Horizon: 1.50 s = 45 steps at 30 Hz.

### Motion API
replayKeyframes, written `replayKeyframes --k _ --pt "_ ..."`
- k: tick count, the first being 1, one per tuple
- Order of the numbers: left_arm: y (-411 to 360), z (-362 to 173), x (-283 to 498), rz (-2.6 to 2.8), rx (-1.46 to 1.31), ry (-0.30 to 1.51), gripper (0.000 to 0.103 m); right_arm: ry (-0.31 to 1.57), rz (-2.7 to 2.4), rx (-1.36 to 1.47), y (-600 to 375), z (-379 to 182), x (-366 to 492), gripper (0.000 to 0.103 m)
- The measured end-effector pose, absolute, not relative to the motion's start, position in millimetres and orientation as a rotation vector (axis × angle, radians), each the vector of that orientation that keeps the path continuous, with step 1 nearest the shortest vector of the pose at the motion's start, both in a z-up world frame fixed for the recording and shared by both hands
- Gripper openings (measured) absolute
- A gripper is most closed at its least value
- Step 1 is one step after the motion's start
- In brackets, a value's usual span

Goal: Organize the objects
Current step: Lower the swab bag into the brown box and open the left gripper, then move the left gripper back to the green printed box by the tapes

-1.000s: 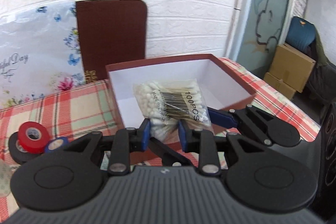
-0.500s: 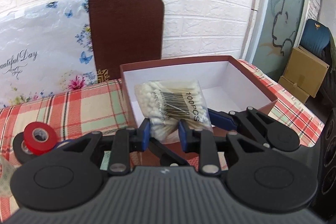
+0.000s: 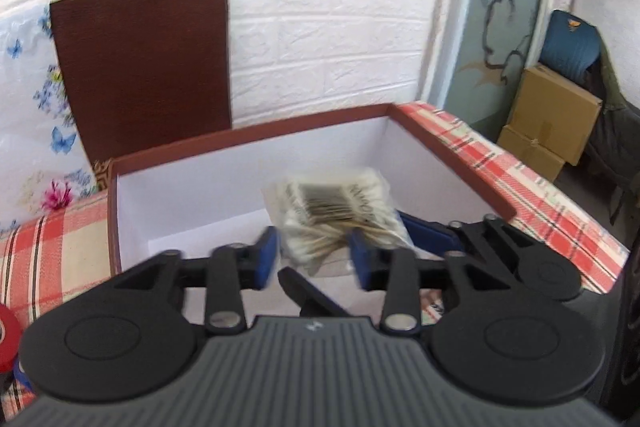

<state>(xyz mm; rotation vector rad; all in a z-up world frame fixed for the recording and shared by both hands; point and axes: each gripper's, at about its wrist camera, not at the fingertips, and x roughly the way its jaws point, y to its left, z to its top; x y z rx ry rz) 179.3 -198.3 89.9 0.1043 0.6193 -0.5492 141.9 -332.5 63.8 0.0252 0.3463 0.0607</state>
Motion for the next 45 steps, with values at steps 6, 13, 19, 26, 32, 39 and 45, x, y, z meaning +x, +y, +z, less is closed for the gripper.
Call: replayKeyframes --k 6,13,19,26,32,39,45 --pt "-171.9 100.1 161.5 -0.501 0.054 0.606 0.053 0.308 0.039 0.029 -323.0 68.6 130.9 0.085" --pt "-77.2 125.8 112.2 -0.422 -0.073 0.52 0.052 0.205 0.155 -0.001 -277.7 87.8 78.1 0.075" --pt "25.1 98.4 87.9 -0.201 -0.13 0.587 0.051 0.362 0.382 -0.058 -211.4 62.3 65.2 0.065" --pt "97.8 55.3 71.9 -0.07 -0.267 0.672 0.05 0.472 0.503 -0.178 -142.0 39.4 87.8 0.067" --pt "134.4 54.5 56.6 -0.014 -0.294 0.639 0.05 0.466 0.535 -0.227 -99.5 37.2 108.6 0.082" --pt "155.9 54.5 41.8 -0.005 -0.316 0.61 0.051 0.595 0.5 -0.235 -67.6 9.6 142.5 0.083" --pt "156.2 49.5 43.7 -0.024 -0.328 0.611 0.051 0.541 0.512 -0.343 -52.6 0.6 127.5 0.068"
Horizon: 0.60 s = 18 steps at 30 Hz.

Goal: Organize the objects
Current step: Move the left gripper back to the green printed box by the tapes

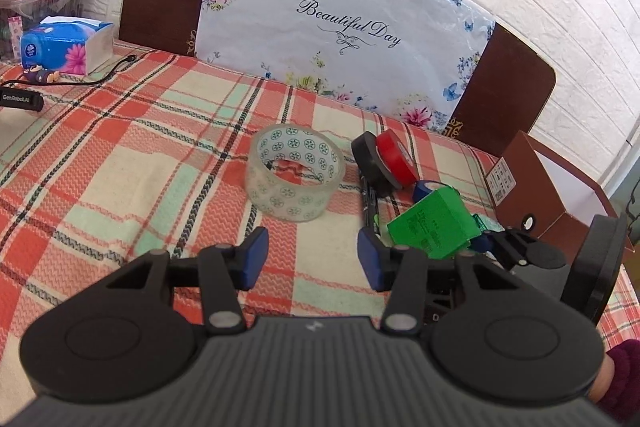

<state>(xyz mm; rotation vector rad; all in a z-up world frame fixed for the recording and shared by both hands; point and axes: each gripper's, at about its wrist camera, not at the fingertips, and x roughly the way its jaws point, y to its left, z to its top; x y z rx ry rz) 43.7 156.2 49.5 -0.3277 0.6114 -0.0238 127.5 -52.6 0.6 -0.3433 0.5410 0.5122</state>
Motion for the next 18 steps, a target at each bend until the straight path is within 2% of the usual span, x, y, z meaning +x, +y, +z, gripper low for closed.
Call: replayKeyframes --k 4,7,8,9,11,13,14,15,17,18 --pt "151.3 47.3 46.5 -0.04 -0.321 0.621 0.051 0.519 0.487 -0.397 -49.4 -2.8 126.3 0.07" --pt "148.5 45.2 46.6 -0.05 -0.315 0.628 0.052 0.533 0.443 -0.353 -58.1 -2.2 136.6 0.086" --pt "147.9 44.4 47.5 -0.052 -0.316 0.632 0.052 0.541 0.42 -0.342 -60.7 -3.1 139.1 0.096" --pt "147.5 43.4 48.5 -0.054 -0.317 0.636 0.052 0.554 0.398 -0.328 -62.7 -4.2 142.3 0.1" --pt "146.3 41.7 50.6 -0.058 -0.324 0.645 0.052 0.574 0.386 -0.304 -66.0 -5.0 147.7 0.099" --pt "143.2 40.8 51.4 -0.064 -0.327 0.651 0.052 0.559 0.397 -0.322 -64.4 -4.6 145.7 0.082" --pt "140.7 41.0 51.3 -0.066 -0.324 0.652 0.052 0.536 0.394 -0.347 -62.3 -3.9 142.0 0.059" --pt "138.0 41.5 51.1 -0.069 -0.32 0.653 0.052 0.521 0.392 -0.369 -61.1 -3.4 138.8 0.042" --pt "131.0 42.5 49.8 -0.083 -0.317 0.659 0.052 0.512 0.393 -0.372 -64.9 -0.6 134.3 0.024" --pt "126.8 42.9 49.3 -0.093 -0.317 0.664 0.052 0.516 0.395 -0.368 -69.0 0.6 132.2 0.022"
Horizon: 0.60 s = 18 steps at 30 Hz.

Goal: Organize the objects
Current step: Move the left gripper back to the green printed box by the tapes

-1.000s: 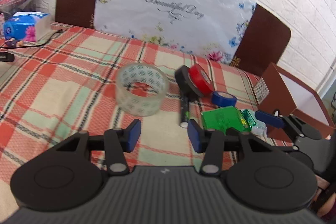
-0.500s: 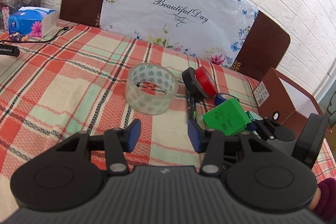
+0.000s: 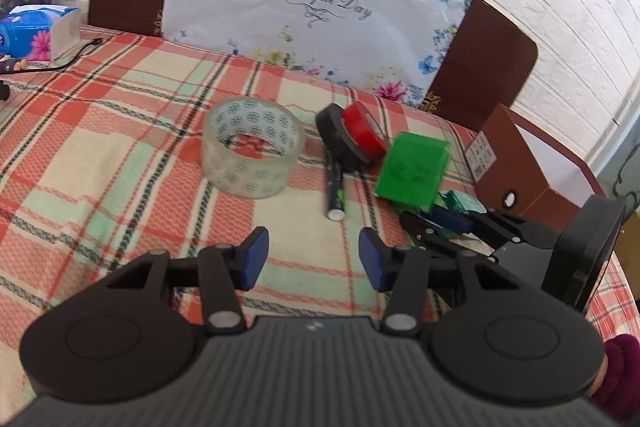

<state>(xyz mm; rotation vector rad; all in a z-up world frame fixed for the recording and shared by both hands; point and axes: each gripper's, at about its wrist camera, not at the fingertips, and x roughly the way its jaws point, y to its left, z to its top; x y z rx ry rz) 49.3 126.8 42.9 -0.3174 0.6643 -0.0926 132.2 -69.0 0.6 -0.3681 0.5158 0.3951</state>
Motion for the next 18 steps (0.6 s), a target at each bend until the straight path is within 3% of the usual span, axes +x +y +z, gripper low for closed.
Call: replayKeyframes --k 4,6,7,10,13,18 --pt "108.8 45.6 52.1 -0.162 -0.312 0.673 0.052 0.535 0.433 -0.334 -92.4 4.8 110.8 0.026" --pt "99.3 45.6 59.5 -0.188 -0.303 0.692 0.054 0.535 0.465 -0.318 -103.7 8.3 96.9 0.047" --pt "95.6 45.4 64.0 -0.197 -0.3 0.701 0.056 0.523 0.464 -0.308 -108.8 10.8 90.6 0.049" --pt "89.0 43.6 80.3 -0.216 -0.296 0.718 0.063 0.499 0.468 -0.281 -120.7 21.1 82.7 0.051" --pt "88.3 42.2 104.5 -0.229 -0.308 0.738 0.064 0.466 0.462 -0.29 -122.4 28.2 88.1 0.058" --pt "75.8 36.7 151.3 -0.306 -0.305 0.765 0.064 0.496 0.485 -0.303 -113.4 21.2 114.2 0.058"
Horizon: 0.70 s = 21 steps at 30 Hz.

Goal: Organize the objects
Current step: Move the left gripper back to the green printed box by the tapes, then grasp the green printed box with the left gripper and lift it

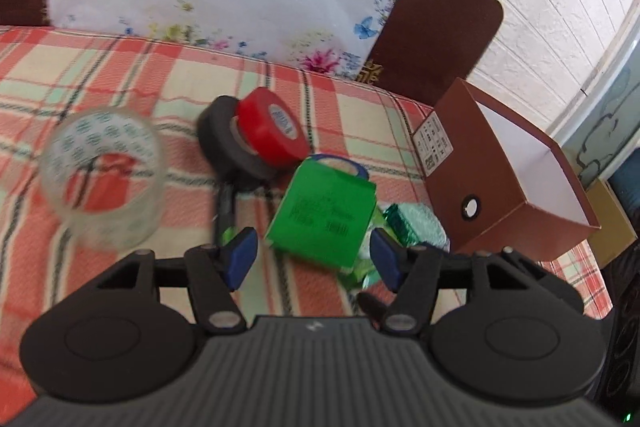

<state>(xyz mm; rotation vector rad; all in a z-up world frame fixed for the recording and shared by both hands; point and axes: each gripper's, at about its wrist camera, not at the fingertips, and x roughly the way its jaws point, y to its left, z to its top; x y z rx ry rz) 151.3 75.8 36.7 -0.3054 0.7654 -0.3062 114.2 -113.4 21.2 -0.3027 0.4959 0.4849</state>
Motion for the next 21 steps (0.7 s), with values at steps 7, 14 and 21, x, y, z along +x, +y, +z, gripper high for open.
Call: replayKeyframes --k 7,14,21 --pt "59.2 15.1 192.1 -0.352 -0.255 0.826 0.06 0.501 0.536 -0.356 -88.9 6.3 140.6 0.062" --pt "40.5 21.9 153.2 -0.372 -0.212 0.816 0.021 0.483 0.553 -0.332 -88.8 14.5 131.4 0.051" --pt "10.5 32.9 107.2 -0.49 -0.28 0.845 0.021 0.435 0.504 -0.354 -123.7 25.9 65.3 0.056"
